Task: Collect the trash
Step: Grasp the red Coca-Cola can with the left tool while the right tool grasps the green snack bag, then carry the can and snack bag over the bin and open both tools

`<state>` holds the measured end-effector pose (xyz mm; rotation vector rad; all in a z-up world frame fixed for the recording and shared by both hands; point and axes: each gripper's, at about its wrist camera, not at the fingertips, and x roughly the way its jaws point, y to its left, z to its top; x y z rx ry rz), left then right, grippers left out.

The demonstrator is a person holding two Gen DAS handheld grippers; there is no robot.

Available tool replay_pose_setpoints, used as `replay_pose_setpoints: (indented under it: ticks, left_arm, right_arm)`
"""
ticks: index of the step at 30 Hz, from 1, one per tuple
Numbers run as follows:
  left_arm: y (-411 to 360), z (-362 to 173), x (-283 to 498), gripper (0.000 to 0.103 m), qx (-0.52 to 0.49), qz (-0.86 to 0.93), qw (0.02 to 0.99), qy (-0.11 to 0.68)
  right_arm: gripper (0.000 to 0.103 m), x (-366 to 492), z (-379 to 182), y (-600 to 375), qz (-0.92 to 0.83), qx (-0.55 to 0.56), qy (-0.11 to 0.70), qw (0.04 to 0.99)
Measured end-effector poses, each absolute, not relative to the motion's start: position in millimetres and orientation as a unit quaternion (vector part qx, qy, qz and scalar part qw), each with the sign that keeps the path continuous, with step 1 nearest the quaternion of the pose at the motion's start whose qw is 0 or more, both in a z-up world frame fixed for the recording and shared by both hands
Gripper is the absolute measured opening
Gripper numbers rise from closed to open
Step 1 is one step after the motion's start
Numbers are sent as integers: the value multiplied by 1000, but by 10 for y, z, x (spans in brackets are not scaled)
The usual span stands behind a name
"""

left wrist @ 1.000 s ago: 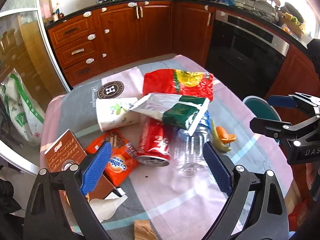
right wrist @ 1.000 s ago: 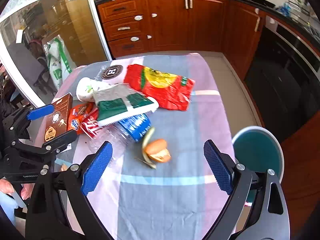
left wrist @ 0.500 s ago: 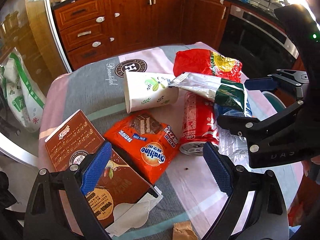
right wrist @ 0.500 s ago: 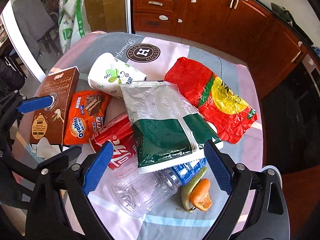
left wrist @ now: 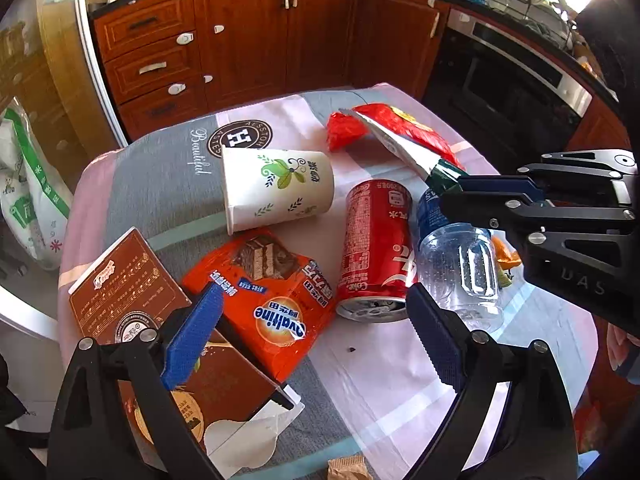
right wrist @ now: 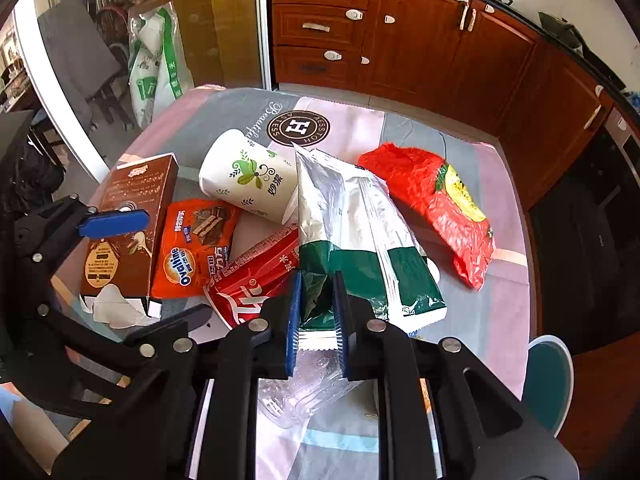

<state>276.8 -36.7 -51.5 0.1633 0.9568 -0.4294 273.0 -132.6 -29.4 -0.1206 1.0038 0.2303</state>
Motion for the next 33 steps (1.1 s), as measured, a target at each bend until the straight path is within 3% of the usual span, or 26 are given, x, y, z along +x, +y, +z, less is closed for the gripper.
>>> replay_pose_setpoints:
  ticks: [8,15,22,33]
  left_arm:
    - [-698,-625,2932,90,89,-241,847,466]
    - [-760,-783,3030,54,65,-258,828,493]
    - [-750,-596,2823,53,72,-239,848,468]
    - [-645,185,2451,53,71,-207,888,405]
  right_arm:
    - [14,2612,-107,-1540,125,-3,464,877]
    - [14,2483,-111,-1621,133,10,463,876]
    - [14,2392,-90,-1709,131,19,458,879]
    - [14,2068,235,-1843,134,28,421,897]
